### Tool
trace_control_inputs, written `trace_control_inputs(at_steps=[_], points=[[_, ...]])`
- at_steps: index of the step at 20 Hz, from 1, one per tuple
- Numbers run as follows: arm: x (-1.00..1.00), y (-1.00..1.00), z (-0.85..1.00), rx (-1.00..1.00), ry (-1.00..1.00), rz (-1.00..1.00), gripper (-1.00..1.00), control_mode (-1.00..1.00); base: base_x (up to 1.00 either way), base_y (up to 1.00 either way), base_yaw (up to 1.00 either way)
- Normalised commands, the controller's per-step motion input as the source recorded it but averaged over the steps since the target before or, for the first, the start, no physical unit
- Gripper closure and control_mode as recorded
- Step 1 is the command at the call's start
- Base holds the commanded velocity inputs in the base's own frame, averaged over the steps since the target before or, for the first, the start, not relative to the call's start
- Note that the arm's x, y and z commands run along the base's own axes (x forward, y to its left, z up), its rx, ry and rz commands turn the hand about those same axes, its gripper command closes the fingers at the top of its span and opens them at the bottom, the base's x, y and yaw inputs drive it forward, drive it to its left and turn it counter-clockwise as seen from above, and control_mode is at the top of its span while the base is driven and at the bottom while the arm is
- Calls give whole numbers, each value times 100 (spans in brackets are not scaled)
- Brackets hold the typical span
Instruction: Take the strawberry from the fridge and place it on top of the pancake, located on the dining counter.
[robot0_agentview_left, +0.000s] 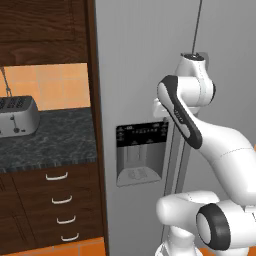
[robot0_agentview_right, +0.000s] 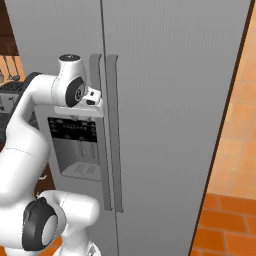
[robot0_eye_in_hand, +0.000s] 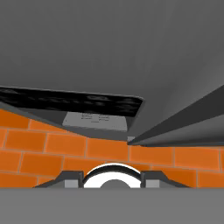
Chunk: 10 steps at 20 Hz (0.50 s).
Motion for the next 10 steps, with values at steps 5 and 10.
trace_control_inputs(at_steps=[5,10], points=[[0,0,0,0,0,0,-100,100,-3,0,0],[0,0,0,0,0,0,-100,100,-33,-3,0]])
